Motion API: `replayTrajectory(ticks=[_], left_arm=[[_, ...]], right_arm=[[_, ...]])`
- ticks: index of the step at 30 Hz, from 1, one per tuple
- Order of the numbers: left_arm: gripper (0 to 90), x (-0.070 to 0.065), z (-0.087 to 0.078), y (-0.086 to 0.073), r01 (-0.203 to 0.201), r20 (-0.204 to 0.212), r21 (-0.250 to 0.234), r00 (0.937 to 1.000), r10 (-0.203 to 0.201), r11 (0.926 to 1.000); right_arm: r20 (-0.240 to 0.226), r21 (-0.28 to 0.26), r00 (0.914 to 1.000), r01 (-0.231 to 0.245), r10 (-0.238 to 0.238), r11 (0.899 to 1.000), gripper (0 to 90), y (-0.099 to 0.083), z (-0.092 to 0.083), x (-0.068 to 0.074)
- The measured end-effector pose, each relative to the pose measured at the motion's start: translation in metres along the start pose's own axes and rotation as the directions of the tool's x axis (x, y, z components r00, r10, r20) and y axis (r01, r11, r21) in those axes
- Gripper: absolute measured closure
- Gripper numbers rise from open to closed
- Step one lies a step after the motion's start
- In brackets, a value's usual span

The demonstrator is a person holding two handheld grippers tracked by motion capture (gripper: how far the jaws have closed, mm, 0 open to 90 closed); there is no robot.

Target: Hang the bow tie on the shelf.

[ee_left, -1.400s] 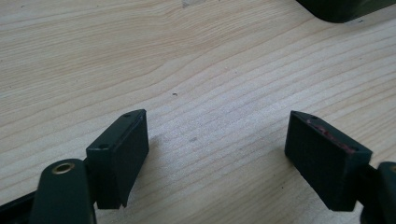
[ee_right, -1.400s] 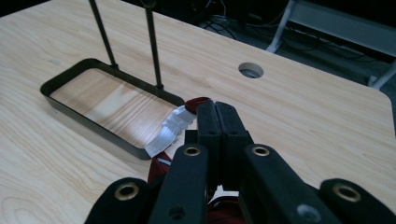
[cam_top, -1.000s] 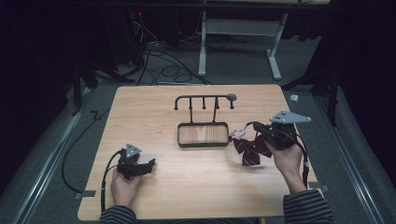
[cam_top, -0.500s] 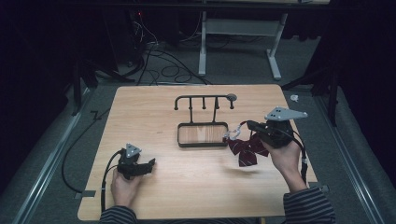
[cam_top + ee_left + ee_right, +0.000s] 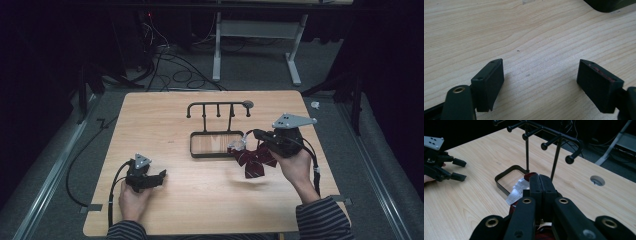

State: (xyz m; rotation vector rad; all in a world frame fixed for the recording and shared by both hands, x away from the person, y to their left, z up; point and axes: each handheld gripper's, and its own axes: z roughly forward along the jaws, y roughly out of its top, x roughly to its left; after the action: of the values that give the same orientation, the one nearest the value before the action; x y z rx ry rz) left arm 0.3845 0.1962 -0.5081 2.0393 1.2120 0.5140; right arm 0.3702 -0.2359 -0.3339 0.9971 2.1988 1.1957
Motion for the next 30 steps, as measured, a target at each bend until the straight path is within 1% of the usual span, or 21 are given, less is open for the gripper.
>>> replayTrajectory(ticks=[6, 13, 15, 17, 21, 30], left_arm=[[22.3, 0.000, 0.000, 0.000, 0.003, 0.005, -0.002, 1.0000, -0.003, 1.0000], [22.3, 0.000, 0.000, 0.000, 0.003, 0.005, -0.003, 1.0000, -0.003, 1.0000], [22.3, 0.000, 0.000, 0.000, 0.003, 0.005, -0.003, 1.0000, -0.003, 1.0000], [22.3, 0.000, 0.000, 0.000, 0.003, 0.005, -0.003, 1.0000, -0.003, 1.0000], [22.4, 0.000, 0.000, 0.000, 0.002, 0.006, -0.001, 1.0000, -0.002, 1.0000], [22.4, 0.001, 0.000, 0.000, 0.002, 0.007, 0.000, 1.0000, -0.002, 1.0000]], right_arm=[[-0.029, -0.010, 0.9996, 0.002, -0.002, 1.000, 90.0, 0.007, 0.006, 0.005], [-0.060, -0.024, 0.9982, -0.002, 0.001, 1.000, 90.0, 0.017, 0.011, 0.008], [-0.068, -0.029, 0.9977, 0.005, -0.007, 1.000, 90.0, 0.020, 0.012, 0.009], [-0.073, -0.021, 0.9971, 0.022, -0.024, 1.000, 90.0, 0.025, 0.015, 0.012], [-0.084, -0.023, 0.9961, 0.025, -0.027, 0.999, 90.0, 0.030, 0.017, 0.013], [-0.103, -0.025, 0.9940, 0.035, -0.037, 0.999, 90.0, 0.040, 0.027, 0.021]])
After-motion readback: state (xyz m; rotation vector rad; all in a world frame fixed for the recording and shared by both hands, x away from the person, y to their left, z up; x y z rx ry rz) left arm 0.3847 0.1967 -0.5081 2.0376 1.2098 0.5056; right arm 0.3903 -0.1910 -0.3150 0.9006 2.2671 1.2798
